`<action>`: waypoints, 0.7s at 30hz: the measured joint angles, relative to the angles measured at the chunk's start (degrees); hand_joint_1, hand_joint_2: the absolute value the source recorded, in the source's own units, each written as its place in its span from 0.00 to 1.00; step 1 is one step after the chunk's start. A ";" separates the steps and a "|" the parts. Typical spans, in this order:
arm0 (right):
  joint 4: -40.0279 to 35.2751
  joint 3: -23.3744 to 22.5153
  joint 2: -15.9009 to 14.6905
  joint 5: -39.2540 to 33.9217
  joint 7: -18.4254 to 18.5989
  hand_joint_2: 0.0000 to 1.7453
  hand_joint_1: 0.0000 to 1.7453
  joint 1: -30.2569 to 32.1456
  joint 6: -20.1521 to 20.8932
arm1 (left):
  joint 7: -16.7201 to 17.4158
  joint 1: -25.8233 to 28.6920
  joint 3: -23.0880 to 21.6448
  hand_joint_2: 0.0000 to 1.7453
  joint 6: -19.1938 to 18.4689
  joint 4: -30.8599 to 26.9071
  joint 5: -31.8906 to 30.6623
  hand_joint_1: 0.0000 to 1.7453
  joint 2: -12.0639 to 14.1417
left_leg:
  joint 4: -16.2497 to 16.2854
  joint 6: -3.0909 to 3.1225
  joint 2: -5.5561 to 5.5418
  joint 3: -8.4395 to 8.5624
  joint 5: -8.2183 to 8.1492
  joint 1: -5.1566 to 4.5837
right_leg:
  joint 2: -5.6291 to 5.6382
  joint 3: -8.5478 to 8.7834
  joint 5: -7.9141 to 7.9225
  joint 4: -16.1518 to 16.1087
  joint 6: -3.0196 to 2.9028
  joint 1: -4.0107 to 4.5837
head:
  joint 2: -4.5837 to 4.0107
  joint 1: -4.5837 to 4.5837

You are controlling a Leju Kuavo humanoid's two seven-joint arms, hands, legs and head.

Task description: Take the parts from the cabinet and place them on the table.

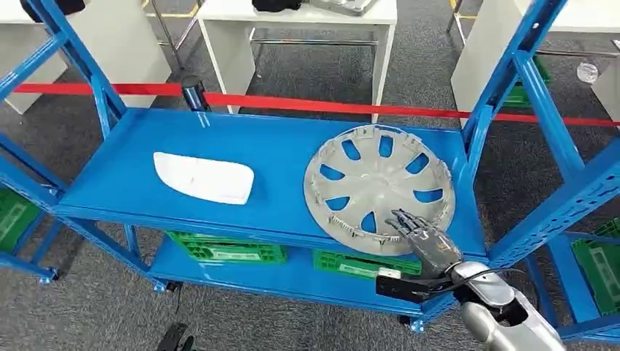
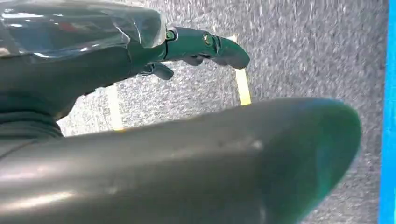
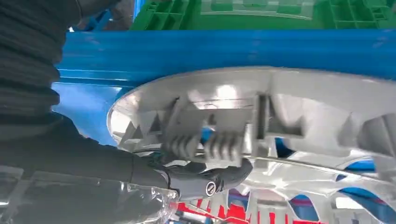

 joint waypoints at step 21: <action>0.48 2.29 -1.57 -1.31 0.79 1.00 0.95 0.17 -0.20 | -0.77 0.23 0.00 0.00 -0.17 -0.04 0.22 0.00 0.31 | -11.94 2.88 0.20 5.69 6.97 -0.39 | -0.10 -2.85 -1.94 6.10 3.03 0.24 | 0.00 0.31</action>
